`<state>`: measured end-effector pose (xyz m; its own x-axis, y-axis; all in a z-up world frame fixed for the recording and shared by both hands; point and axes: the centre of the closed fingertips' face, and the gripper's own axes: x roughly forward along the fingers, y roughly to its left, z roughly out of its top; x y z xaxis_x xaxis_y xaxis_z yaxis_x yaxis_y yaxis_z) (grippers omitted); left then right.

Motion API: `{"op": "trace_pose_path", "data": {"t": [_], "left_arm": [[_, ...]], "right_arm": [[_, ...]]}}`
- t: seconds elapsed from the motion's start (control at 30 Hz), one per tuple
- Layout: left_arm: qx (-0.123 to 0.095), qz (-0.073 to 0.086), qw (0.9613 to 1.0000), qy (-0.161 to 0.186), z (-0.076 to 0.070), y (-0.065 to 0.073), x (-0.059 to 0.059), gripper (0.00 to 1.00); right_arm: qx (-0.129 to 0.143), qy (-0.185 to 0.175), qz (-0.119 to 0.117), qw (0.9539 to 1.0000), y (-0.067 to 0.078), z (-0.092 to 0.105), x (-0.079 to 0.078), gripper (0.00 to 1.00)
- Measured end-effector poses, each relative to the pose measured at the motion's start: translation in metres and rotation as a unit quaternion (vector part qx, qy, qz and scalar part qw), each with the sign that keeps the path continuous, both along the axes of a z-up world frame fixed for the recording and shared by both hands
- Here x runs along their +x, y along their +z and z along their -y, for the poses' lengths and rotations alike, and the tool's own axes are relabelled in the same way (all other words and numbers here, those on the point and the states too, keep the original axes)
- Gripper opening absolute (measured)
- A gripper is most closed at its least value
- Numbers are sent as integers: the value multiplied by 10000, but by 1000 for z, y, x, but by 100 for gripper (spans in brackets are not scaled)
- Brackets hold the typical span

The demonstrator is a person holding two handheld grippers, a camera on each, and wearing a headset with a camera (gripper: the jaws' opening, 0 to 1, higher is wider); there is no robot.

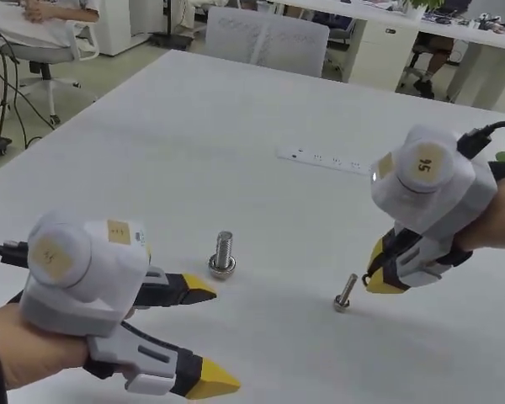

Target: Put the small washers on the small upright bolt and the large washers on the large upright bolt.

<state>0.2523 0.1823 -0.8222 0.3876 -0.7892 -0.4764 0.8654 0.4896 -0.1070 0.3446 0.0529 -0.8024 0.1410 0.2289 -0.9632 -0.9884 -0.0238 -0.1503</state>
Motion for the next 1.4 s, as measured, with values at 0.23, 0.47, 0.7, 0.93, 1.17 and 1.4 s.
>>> {"op": "trace_pose_path", "data": {"t": [0.23,0.47,0.7,0.93,1.17,1.4], "left_arm": [[-5,-10,10000,23,-1,0,-1,64],[-3,-13,10000,32,-1,-1,-1,64],[-12,-20,10000,50,-2,-1,-1,63],[-13,-37,10000,49,-2,-2,-2,63],[-3,-55,10000,43,-2,-2,-2,63],[-6,-66,10000,61,-3,-3,0,63]], "right_arm": [[28,80,22,10000,-1,-9,1,13],[1,118,6,9999,-6,-10,3,13],[-7,119,-21,9999,-8,-11,4,13],[-23,131,-54,9999,-11,-12,6,13],[-35,122,-100,9999,-16,-12,7,13],[-30,92,-198,9998,-24,-12,7,13]]}}
